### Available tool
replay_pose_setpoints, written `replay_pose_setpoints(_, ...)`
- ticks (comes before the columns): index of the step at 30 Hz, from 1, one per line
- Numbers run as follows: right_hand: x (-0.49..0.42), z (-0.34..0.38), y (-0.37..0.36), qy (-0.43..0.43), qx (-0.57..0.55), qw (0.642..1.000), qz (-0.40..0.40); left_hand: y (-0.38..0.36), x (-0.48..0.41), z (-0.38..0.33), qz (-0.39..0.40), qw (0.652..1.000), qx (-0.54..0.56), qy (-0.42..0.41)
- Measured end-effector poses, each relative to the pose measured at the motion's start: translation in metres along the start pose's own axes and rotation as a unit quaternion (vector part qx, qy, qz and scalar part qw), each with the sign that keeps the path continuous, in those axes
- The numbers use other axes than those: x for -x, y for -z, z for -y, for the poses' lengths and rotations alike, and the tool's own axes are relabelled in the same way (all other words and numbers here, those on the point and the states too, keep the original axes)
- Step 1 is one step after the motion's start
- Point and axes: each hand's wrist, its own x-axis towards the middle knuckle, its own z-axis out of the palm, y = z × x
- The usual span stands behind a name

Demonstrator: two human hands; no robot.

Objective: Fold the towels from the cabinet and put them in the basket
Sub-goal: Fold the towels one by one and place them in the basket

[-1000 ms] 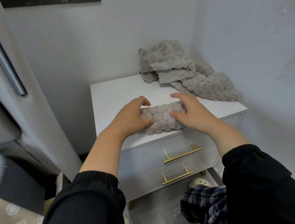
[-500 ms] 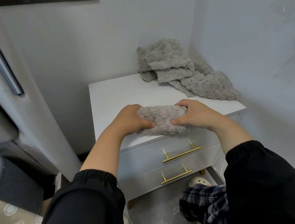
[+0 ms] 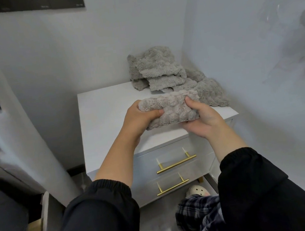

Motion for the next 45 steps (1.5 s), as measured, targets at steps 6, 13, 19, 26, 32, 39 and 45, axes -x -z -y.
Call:
replay_pose_setpoints(6, 0.024, 0.003, 0.038, 0.187, 0.325, 0.896, -0.238, -0.054, 0.009, 0.008, 0.021, 0.998, -0.062, -0.009)
replay_pose_setpoints(13, 0.110, 0.045, 0.097, 0.296, 0.589, 0.667, -0.348, -0.151, 0.048, 0.011, 0.145, 0.988, -0.038, 0.026)
replay_pose_setpoints(19, 0.197, 0.062, 0.155, 0.310, 0.668, 0.550, -0.393, -0.232, 0.099, 0.018, 0.242, 0.966, -0.075, 0.050)
replay_pose_setpoints(26, 0.269, 0.044, 0.225, 0.363, 0.605, 0.542, -0.457, -0.293, 0.151, 0.056, 0.334, 0.925, -0.043, 0.177)
replay_pose_setpoints(32, 0.267, 0.020, 0.295, 0.225, 0.364, 0.722, -0.543, -0.319, 0.163, 0.112, 0.372, 0.880, -0.074, 0.286)
replay_pose_setpoints(39, 0.258, -0.023, 0.348, 0.142, -0.289, 0.888, -0.329, -0.349, 0.163, 0.165, 0.338, 0.862, -0.019, 0.377)
replay_pose_setpoints(45, 0.244, -0.060, 0.363, 0.107, -0.328, 0.890, -0.298, -0.357, 0.157, 0.200, 0.322, 0.846, -0.009, 0.425)
